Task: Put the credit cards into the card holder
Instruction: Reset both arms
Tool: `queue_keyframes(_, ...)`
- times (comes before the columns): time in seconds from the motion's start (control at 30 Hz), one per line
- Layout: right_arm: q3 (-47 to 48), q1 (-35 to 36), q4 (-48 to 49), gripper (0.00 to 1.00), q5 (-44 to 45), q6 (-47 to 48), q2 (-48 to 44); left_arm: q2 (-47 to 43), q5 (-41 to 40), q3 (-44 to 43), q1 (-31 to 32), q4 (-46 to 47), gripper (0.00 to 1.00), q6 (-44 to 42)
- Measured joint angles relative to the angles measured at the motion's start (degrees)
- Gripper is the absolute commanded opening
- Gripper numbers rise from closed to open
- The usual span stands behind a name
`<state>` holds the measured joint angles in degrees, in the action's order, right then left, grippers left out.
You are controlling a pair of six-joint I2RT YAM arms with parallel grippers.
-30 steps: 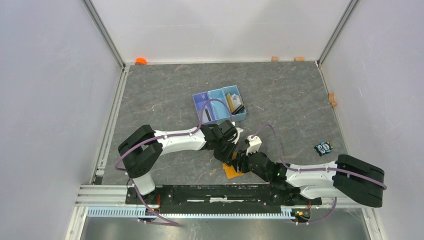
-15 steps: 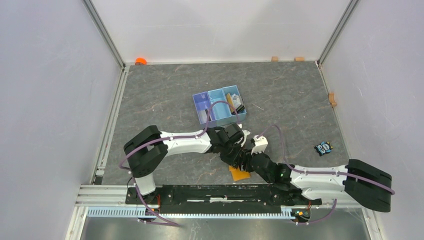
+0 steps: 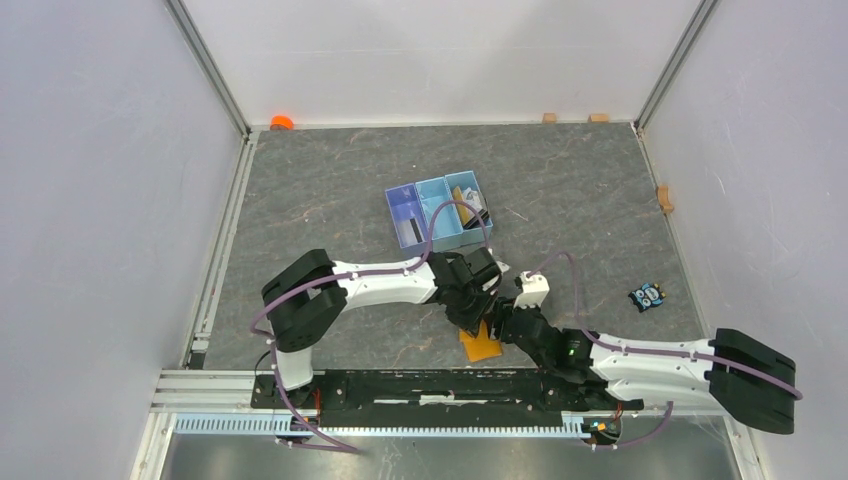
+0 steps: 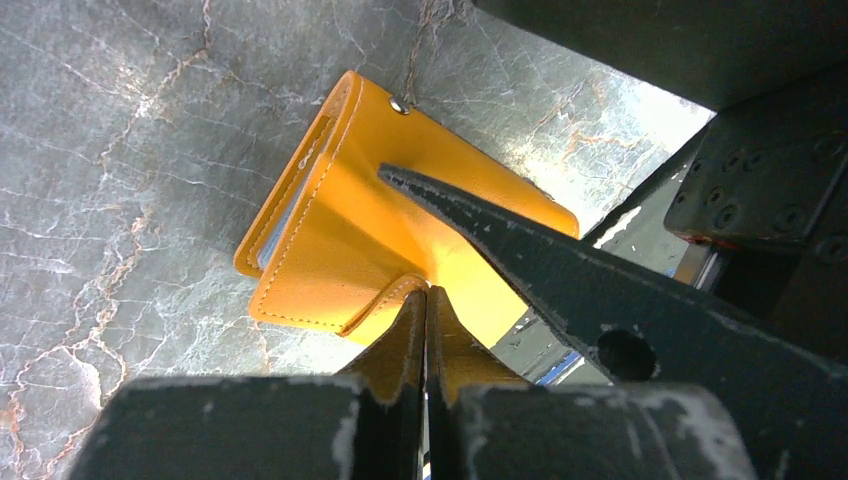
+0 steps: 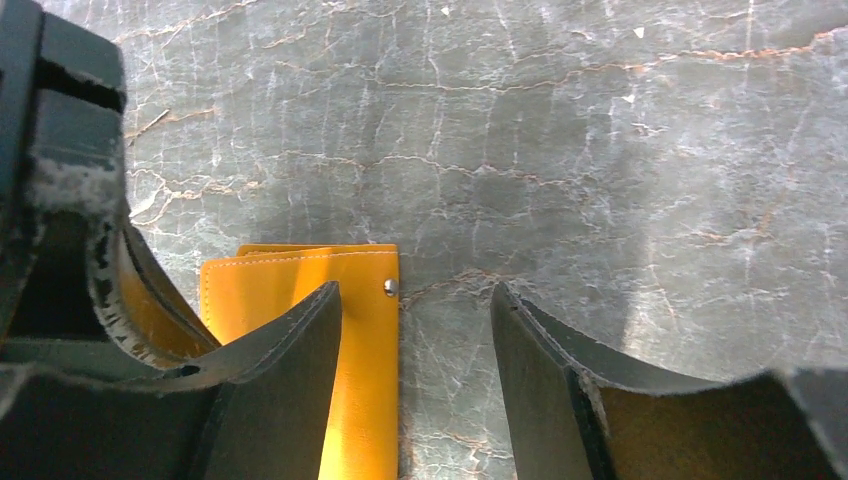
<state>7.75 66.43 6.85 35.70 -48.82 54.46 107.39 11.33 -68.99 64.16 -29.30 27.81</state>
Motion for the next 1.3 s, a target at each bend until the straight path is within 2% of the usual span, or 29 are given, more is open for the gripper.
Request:
queue_keyframes(0.4, -1.2, 0.0, -3.5, 0.63, 3.0, -1.5, -3.3, 1.3, -2.8, -2.4, 1.5, -2.8, 0.03, 0.0)
queue_keyframes(0.73, -1.4, 0.0, -9.2, 0.65, 3.4, -1.3, -8.4, -0.9, -4.8, -1.9, 2.3, -1.6, 0.48, 0.1)
queue_keyframes(0.93, 0.5, 0.0, -17.4, 0.69, 3.9, -1.2, -10.7, -3.2, -8.3, -0.9, 2.0, -0.7, 0.61, -0.2)
queue_keyframes(1.07, 1.7, -0.2, -22.2, 0.72, 3.8, -0.9, -11.7, -8.7, -9.7, 3.7, -1.6, -0.6, 0.75, -0.3)
queue_keyframes(1.2, 3.5, -2.3, -25.4, 0.81, 3.3, 0.8, -12.7, -18.3, -9.4, 9.5, -7.6, -0.3, 0.92, -0.7)
queue_keyframes(1.3, 5.2, -6.1, -25.9, 0.89, 2.0, 3.4, -13.2, -27.0, -8.6, 13.2, -13.6, 0.1, 0.99, -1.1)
